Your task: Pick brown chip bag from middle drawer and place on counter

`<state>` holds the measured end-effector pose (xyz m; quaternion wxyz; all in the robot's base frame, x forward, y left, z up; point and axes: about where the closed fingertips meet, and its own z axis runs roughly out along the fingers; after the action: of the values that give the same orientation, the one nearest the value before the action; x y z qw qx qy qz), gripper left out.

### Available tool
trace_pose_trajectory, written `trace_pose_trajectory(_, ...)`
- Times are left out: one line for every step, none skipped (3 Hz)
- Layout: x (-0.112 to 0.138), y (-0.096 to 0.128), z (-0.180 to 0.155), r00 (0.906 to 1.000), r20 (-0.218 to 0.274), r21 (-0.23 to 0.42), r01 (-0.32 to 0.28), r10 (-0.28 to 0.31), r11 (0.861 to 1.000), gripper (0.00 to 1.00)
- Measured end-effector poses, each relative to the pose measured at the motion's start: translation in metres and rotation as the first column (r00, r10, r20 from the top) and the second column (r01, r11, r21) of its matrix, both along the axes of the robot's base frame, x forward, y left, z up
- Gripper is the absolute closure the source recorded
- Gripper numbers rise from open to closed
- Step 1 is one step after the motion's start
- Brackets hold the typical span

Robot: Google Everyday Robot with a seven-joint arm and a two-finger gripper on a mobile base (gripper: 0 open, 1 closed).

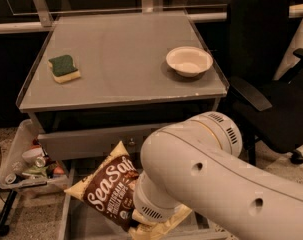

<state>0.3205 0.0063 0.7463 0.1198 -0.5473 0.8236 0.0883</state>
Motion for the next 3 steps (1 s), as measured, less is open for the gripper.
trace_pose_trajectory(0.029,0.004,0.015,0.9989,0.045,0.059,0.011,-0.014,0.998,1.00)
trace_pose_trajectory(0.073,0.010,0.041,0.9949,0.099,0.126,0.006,-0.019,0.992,1.00)
trace_pose_trajectory(0.114,0.016,0.068,0.9902,0.138,0.153,-0.001,-0.020,0.988,1.00)
